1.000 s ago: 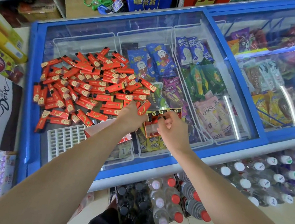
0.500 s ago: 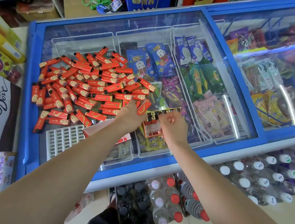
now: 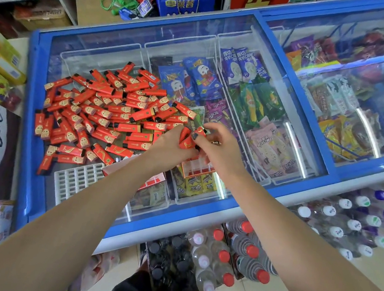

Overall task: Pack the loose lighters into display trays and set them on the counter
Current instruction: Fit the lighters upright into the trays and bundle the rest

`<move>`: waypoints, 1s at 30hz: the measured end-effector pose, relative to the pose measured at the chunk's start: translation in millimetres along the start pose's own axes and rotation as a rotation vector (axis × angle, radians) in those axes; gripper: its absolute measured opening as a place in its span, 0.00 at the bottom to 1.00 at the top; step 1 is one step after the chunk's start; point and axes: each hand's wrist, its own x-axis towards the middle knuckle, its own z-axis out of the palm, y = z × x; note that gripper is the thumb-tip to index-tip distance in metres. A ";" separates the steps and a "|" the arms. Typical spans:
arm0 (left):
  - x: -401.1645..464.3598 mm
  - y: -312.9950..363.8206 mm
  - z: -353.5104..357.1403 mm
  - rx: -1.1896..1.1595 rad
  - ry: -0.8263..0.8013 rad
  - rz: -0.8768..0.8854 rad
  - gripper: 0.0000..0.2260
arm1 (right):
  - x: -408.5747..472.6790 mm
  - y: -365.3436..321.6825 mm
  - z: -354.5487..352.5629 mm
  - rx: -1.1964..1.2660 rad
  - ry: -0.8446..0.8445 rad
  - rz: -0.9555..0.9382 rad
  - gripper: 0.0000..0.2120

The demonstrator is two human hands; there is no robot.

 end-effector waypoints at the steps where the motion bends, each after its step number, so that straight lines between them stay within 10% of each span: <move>1: 0.3 -0.2 -0.2 0.010 -0.006 0.001 0.20 | -0.4 -0.5 0.1 0.011 0.000 0.011 0.14; 19: -4.5 11.0 11.6 -0.735 -0.167 -0.220 0.14 | -1.9 -7.9 -11.0 0.472 -0.001 0.168 0.11; 30: 2.1 3.0 7.1 -0.768 -0.048 -0.207 0.09 | -6.5 3.3 -24.1 0.321 -0.006 0.106 0.08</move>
